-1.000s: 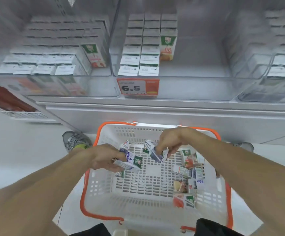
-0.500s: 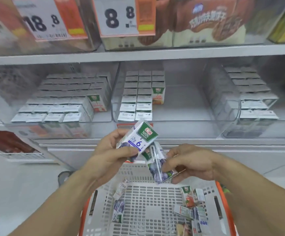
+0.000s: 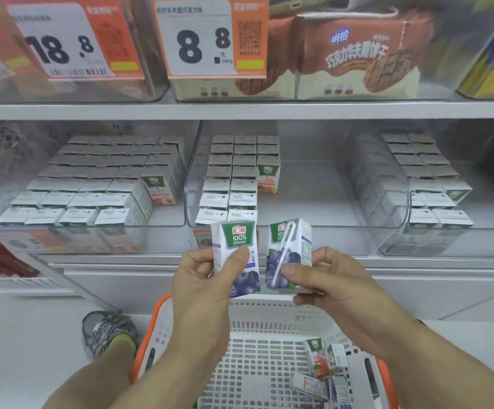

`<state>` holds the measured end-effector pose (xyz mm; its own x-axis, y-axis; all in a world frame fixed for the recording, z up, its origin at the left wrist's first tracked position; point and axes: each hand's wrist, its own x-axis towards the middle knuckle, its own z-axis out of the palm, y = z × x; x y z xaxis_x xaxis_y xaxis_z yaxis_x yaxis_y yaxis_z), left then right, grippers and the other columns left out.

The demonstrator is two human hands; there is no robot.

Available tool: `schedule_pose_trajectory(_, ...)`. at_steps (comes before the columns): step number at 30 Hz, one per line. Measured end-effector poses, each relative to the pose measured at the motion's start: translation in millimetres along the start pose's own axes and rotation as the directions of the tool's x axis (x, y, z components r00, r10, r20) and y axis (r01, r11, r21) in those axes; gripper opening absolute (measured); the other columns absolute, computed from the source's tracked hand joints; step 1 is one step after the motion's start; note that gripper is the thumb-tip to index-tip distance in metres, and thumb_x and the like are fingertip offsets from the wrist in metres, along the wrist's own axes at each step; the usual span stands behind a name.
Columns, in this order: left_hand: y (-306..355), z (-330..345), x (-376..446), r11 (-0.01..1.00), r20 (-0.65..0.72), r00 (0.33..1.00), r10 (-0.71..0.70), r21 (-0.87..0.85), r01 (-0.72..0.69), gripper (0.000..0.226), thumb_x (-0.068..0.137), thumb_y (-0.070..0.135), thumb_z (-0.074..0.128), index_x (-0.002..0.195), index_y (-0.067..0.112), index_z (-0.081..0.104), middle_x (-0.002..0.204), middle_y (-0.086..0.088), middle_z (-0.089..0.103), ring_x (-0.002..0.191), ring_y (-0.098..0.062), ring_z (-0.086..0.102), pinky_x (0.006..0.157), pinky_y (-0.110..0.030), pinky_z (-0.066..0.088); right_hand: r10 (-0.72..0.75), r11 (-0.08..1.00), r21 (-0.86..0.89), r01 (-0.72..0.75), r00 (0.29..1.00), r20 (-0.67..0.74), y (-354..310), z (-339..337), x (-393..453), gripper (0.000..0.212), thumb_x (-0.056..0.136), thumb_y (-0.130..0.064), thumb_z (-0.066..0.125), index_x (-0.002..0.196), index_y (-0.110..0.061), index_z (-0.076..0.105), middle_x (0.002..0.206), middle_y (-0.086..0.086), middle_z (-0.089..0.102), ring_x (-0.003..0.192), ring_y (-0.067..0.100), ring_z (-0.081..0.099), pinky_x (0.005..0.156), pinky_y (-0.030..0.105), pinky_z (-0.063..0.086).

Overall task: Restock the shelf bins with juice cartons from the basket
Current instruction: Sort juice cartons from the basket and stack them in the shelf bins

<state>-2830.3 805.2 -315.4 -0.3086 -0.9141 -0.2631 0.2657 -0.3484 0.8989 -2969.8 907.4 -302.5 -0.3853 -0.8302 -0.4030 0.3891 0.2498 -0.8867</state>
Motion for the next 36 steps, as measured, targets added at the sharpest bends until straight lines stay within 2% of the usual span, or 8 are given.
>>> schedule_pose_trajectory(4,-2.3,3.0,-2.1,0.995,0.077,0.992,-0.101,0.031,0.098,0.043,0.063,0.02,0.078,0.096,0.013,0.052,0.081,-0.013,0.074,0.07,-0.027,0.069,0.08,-0.047,0.053,-0.124,0.96,-0.259,0.109,0.991,-0.044,-0.9,6.2,-3.3,0.073,0.056,-0.036,0.097,0.115,-0.023,0.055,0.1,0.005,0.077,0.083,0.024,0.07,0.071,0.034,0.054)
schedule_pose_trajectory(9,-6.1,7.0,-6.3,0.992,0.187,0.975,-0.122,0.048,0.115,0.05,0.067,0.023,0.078,0.106,0.013,0.047,0.084,-0.009,0.076,0.072,-0.022,0.072,0.069,-0.034,0.054,-0.263,0.879,-0.425,0.216,0.963,-0.056,1.3,9.7,-5.0,0.082,0.047,-0.056,0.093,0.117,-0.053,0.049,0.095,0.003,0.069,0.08,0.025,0.067,0.072,0.042,0.059)
schedule_pose_trajectory(15,-13.9,7.0,-10.0,0.98,0.334,0.935,-0.119,0.19,0.057,0.083,0.058,0.037,0.086,0.124,0.019,0.04,0.108,-0.007,0.075,0.1,-0.026,0.072,0.085,-0.039,0.055,-0.191,0.759,-0.639,0.128,0.981,-0.03,-6.2,4.4,-9.4,0.113,0.037,-0.052,0.096,0.131,-0.047,0.033,0.092,-0.007,0.059,0.062,0.002,0.063,0.06,0.019,0.051)
schedule_pose_trajectory(19,-22.5,8.2,-7.3,0.973,0.353,0.927,-0.128,0.228,0.047,0.071,0.067,0.026,0.081,0.124,0.019,0.038,0.107,-0.008,0.075,0.096,-0.026,0.073,0.077,-0.03,0.057,-0.088,0.788,-0.603,0.121,0.993,0.084,-11.1,-16.1,-11.9,0.123,0.044,-0.023,0.101,0.143,-0.045,0.032,0.106,-0.008,0.054,0.074,0.017,0.069,0.075,0.037,0.06)
schedule_pose_trajectory(24,-30.2,11.1,-3.6,0.973,0.389,0.899,-0.199,0.188,0.134,0.072,0.065,0.026,0.08,0.124,0.015,0.04,0.101,-0.016,0.075,0.087,-0.024,0.072,0.08,-0.038,0.053,-0.084,0.865,-0.477,0.156,0.982,0.168,-15.4,-44.3,-8.4,0.077,0.079,0.005,0.078,0.139,-0.034,0.048,0.109,0.009,0.065,0.08,0.028,0.071,0.085,0.051,0.059)
schedule_pose_trajectory(30,-42.5,17.5,-8.3,0.939,0.446,0.856,-0.26,0.324,0.117,0.086,0.051,0.04,0.084,0.124,0.016,0.046,0.1,-0.016,0.075,0.088,-0.028,0.072,0.08,-0.038,0.051,-0.033,0.932,-0.345,0.109,0.975,0.219,-16.4,-68.9,-10.7,0.055,0.078,-0.003,0.08,0.125,-0.02,0.056,0.108,0.021,0.067,0.085,0.039,0.072,0.079,0.049,0.06)
schedule_pose_trajectory(33,-42.4,26.7,-10.4,0.927,0.499,0.823,-0.271,0.367,0.083,0.08,0.054,0.037,0.083,0.121,0.013,0.047,0.093,-0.019,0.075,0.077,-0.03,0.071,0.072,-0.038,0.052,-0.038,0.918,-0.382,0.105,0.983,0.18,-16.2,-80.1,-12.4,0.068,0.072,-0.021,0.083,0.131,-0.033,0.052,0.119,0.018,0.058,0.088,0.031,0.072,0.076,0.047,0.06)
schedule_pose_trajectory(36,-38.7,41.3,-13.3,0.909,0.625,0.719,-0.304,0.416,0.023,0.072,0.062,0.03,0.081,0.121,0.011,0.044,0.098,-0.022,0.073,0.071,-0.028,0.072,0.061,-0.031,0.055,0.001,0.932,-0.344,0.116,0.947,0.321,-20.4,-93.5,-19.6,0.079,0.08,-0.016,0.078,0.142,-0.047,0.042,0.123,0.02,0.055,0.092,0.031,0.07,0.073,0.042,0.059)
